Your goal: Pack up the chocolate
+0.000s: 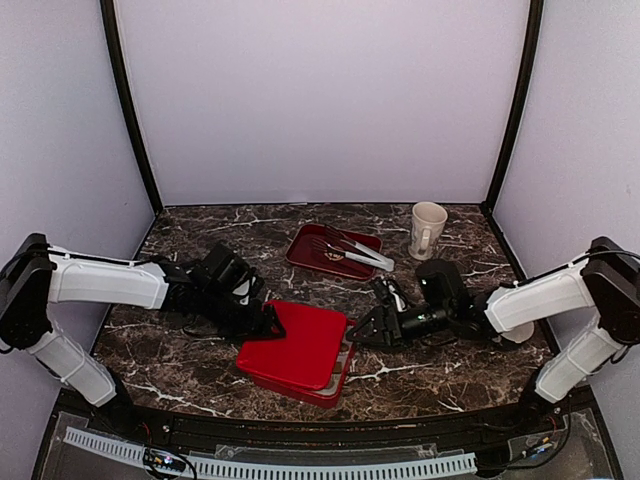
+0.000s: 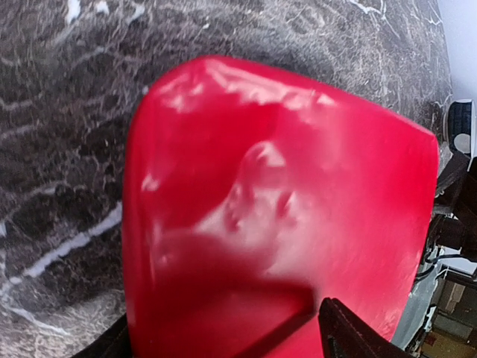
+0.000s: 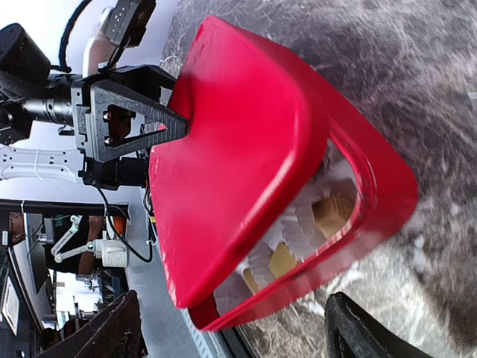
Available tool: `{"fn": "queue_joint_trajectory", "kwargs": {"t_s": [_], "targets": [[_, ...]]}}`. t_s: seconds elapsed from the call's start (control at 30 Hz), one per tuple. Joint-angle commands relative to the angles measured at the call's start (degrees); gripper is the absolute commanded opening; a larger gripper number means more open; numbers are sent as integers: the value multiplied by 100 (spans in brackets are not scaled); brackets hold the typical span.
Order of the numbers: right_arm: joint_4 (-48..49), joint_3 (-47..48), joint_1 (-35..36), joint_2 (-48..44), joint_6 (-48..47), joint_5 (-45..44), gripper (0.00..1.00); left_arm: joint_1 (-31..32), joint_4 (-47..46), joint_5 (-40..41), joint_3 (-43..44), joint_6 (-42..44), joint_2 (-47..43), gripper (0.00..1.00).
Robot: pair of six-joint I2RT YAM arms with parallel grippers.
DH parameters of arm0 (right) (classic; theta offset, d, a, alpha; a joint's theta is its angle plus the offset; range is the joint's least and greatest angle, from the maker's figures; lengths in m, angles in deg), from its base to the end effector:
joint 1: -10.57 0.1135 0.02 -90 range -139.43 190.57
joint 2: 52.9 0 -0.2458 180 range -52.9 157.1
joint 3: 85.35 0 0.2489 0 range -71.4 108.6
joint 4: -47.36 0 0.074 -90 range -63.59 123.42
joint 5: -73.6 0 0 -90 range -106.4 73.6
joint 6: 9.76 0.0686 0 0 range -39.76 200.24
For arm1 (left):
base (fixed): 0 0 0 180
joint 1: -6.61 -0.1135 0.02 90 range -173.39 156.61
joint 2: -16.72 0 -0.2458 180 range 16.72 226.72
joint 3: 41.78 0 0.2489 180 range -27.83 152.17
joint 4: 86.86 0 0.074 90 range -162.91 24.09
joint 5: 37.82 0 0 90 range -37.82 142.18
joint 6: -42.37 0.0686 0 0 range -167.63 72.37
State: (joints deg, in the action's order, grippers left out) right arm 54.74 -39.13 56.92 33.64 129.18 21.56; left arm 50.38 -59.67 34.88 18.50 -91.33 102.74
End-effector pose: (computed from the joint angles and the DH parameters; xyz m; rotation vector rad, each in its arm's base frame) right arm 0.1782 0.2480 0.1282 -0.4052 2.4756 1.5620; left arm 0.2106 -0.2300 0.1393 0.1407 2.7257 -0.9314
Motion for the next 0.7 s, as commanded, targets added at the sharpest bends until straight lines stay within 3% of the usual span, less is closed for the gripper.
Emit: {"fn": "queue_joint_trajectory", "kwargs": {"t_s": [0.0, 0.23, 0.4, 0.67], "targets": [[-239, -331, -24, -401, 263, -42, 86, 148, -152, 315, -179, -430, -73, 78], [-441, -535, -21, -710, 445, -194, 86, 333, -523, 52, -254, -102, 323, 80], [-16, -595, -25, -509, 781, -136, 85, 365, -714, -406, -317, 394, 515, 81], [1236, -397, -23, 372, 1440, 56, 85, 518, -1235, -618, -606, -274, 672, 85]]}}
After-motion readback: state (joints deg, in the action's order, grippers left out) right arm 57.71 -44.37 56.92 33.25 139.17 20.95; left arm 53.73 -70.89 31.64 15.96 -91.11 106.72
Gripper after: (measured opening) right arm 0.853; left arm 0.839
